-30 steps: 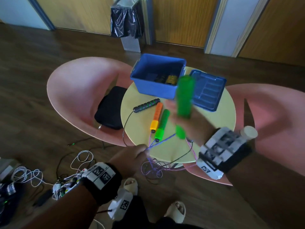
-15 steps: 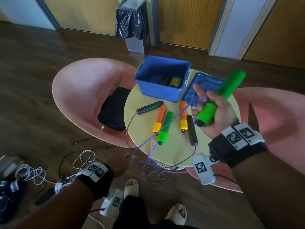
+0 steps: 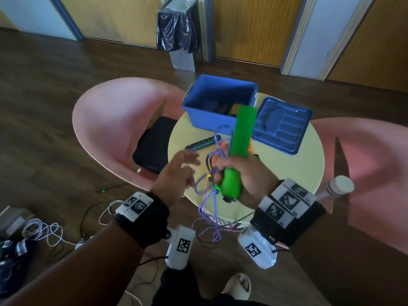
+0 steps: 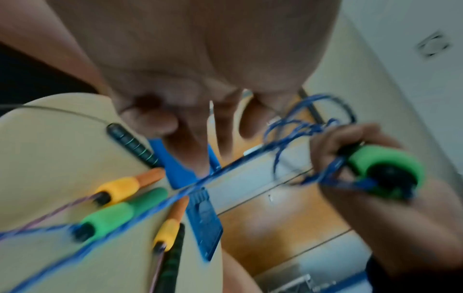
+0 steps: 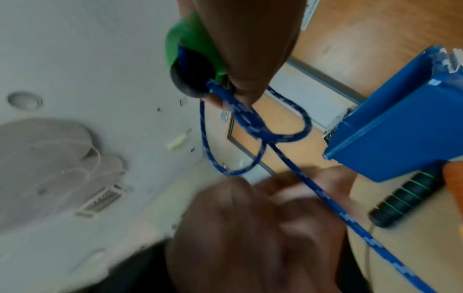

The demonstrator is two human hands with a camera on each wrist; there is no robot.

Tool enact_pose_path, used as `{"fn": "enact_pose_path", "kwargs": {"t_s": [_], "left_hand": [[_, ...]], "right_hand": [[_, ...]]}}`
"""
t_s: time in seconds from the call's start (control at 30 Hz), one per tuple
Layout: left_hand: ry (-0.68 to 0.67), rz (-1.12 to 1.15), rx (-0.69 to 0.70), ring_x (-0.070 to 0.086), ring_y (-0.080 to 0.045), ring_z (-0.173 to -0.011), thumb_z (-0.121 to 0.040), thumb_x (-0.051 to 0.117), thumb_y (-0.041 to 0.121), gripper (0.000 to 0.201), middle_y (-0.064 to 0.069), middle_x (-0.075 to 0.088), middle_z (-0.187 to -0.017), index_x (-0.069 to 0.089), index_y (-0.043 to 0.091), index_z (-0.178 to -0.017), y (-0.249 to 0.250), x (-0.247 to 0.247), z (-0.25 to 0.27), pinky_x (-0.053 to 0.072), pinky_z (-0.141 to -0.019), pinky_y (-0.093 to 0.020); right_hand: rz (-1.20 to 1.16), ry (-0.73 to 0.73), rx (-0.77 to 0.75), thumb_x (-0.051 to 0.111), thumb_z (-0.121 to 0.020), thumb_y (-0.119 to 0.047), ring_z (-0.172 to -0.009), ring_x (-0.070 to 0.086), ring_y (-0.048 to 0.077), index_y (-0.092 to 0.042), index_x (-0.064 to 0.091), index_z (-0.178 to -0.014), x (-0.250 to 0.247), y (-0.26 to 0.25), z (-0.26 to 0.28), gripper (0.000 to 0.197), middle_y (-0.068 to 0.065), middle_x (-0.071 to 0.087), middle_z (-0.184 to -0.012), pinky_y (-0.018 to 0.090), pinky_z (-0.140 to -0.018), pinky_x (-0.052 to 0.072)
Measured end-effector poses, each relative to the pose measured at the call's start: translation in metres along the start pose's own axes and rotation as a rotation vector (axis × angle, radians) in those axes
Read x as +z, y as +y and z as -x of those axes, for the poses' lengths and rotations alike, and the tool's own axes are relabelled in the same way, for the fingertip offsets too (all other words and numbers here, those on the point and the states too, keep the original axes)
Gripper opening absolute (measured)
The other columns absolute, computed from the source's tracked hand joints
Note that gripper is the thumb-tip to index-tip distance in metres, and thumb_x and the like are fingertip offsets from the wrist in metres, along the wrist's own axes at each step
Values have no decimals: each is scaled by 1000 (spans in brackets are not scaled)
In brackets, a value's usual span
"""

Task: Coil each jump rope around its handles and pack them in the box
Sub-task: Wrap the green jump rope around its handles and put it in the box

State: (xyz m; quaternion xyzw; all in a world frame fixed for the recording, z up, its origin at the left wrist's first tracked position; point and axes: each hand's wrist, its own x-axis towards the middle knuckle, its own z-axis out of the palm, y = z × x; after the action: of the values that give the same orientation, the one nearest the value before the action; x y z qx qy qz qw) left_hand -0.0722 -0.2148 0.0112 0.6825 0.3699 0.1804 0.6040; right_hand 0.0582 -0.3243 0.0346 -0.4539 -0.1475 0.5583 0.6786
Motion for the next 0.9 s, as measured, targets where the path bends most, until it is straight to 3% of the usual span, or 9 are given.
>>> {"fn": "enact_pose_path", "kwargs": {"t_s": [0.13, 0.2, 0.3, 0.4, 0.5, 0.6, 0.73, 0.83, 0.9], "left_hand": [[-644, -166, -234, 60, -5, -58, -82, 54, 14, 15, 11, 68, -66, 66, 18, -89, -33, 8, 15, 44, -55, -18], [-779, -365, -263, 64, -13, -73, -87, 52, 32, 21, 8, 71, -75, 69, 20, -86, -55, 8, 16, 48, -67, -24], [-587, -778, -223, 64, -19, -72, -88, 49, 47, 34, 0, 66, -70, 64, 22, -71, -91, -11, 8, 51, -78, -35], [-352, -736, -266, 58, -19, -62, -86, 41, 52, 45, 3, 59, -56, 56, 20, -59, -107, -32, 8, 53, -78, -39], [-160, -585, -125, 48, -18, -57, -98, 51, 32, 43, 0, 53, -55, 50, 9, -62, -79, -34, 7, 47, -67, -39], [-49, -487, 187, 35, -9, -55, -88, 53, 42, 38, 2, 39, -56, 43, 11, -68, -18, -24, 12, 34, -56, -28], [-109, -242, 413, 51, -13, -64, -83, 53, 42, 37, -9, 56, -67, 59, 7, -73, 49, -22, 12, 41, -61, -27], [-117, -102, 460, 58, -13, -65, -84, 55, 34, 29, 2, 63, -69, 62, 6, -79, 60, -24, 6, 46, -64, -24], [-60, 55, 377, 59, -21, -65, -85, 56, 25, 24, -5, 65, -74, 63, 3, -87, 41, -26, -5, 48, -64, -26]], "right_hand": [[-276, -23, -164, 60, -76, -7, -59, 62, 22, -15, 63, -58, 11, -33, 1, 20, 4, 56, -63, 32, -66, 52], [-291, 1, -257, 59, -78, -9, -65, 68, 23, -10, 58, -68, 10, -47, -1, 10, 3, 57, -63, 34, -74, 52], [-319, 130, -435, 58, -85, -1, -70, 70, 24, -4, 48, -80, -2, -65, -5, 11, 5, 56, -62, 37, -80, 58], [-123, 281, -577, 56, -87, 6, -70, 70, 21, -6, 49, -77, -17, -66, -8, 18, 2, 57, -56, 42, -86, 56], [212, 321, -474, 68, -79, 0, -77, 70, 25, -10, 52, -80, -28, -42, -12, 19, 0, 65, -61, 38, -73, 53], [494, 200, -231, 78, -77, -14, -78, 71, 30, -11, 54, -86, -26, -6, -14, 25, 10, 67, -76, 49, -76, 56], [155, -56, 9, 70, -75, 13, -68, 61, 28, -3, 54, -96, -1, 21, -5, 31, 11, 50, -76, 40, -61, 55], [-74, -144, 47, 57, -71, 5, -59, 58, 30, -2, 53, -89, 17, 14, 5, 19, 12, 48, -63, 38, -53, 53], [-149, -173, 32, 52, -71, 1, -54, 51, 26, -8, 50, -81, 26, 1, 9, 14, 10, 44, -59, 33, -50, 48]]}}
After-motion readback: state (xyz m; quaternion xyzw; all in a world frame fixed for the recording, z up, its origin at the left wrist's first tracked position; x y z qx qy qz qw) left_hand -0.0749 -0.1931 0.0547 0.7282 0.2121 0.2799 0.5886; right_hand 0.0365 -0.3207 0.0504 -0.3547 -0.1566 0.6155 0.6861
